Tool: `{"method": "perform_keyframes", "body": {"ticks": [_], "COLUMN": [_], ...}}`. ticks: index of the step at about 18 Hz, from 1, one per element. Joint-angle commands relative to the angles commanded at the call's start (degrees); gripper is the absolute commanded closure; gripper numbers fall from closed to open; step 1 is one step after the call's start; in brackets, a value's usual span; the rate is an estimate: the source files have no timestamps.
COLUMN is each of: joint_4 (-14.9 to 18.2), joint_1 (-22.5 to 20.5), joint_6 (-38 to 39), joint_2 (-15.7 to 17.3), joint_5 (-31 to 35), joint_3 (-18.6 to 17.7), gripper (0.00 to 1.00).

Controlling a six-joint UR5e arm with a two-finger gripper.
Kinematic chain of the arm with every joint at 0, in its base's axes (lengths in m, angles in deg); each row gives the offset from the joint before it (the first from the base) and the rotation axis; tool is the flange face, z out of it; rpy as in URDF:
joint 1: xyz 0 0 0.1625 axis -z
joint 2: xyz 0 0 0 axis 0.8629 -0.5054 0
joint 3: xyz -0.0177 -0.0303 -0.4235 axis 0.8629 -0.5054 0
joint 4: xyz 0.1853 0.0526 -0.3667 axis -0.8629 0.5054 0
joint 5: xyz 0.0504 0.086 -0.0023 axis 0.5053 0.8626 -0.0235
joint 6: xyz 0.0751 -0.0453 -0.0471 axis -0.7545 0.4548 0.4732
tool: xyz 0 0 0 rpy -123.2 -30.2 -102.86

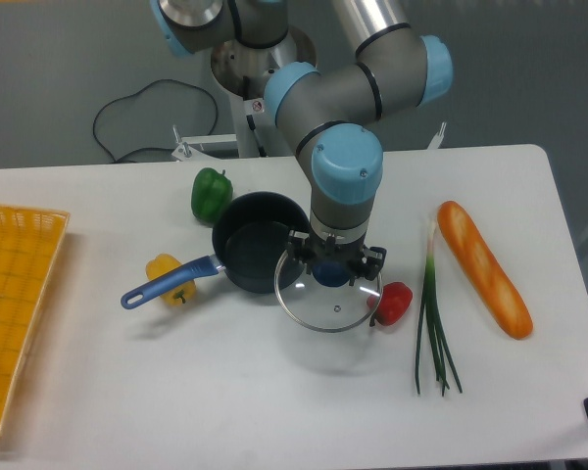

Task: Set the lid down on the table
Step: 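Carry the glass lid away from the saucepan and lower it toward the table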

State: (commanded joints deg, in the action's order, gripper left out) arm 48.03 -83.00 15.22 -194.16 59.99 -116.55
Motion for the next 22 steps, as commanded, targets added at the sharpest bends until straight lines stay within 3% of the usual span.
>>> {"method": "perform_keyframes", "body": {"ticks": [3, 4, 12, 17, 22], "joint_4": [0.0, 0.0, -0.18, -1.41, -2.99], "joint_1": [0.0, 0.09, 2.1, 4.13, 6.15], "joint_6": [0.09, 0.26, 1.14, 4.04, 5.89], "joint_2": [-0.44, -2.44, -7.11, -10.81, -12.65], "joint_5": [-0.18, -0.44, 0.26, 1.31, 2.02], "joint_3": [0.26, 2.88, 6.32, 9.31, 10.11], "gripper": [0.54, 0.54, 0.54, 0.54, 0.54]}}
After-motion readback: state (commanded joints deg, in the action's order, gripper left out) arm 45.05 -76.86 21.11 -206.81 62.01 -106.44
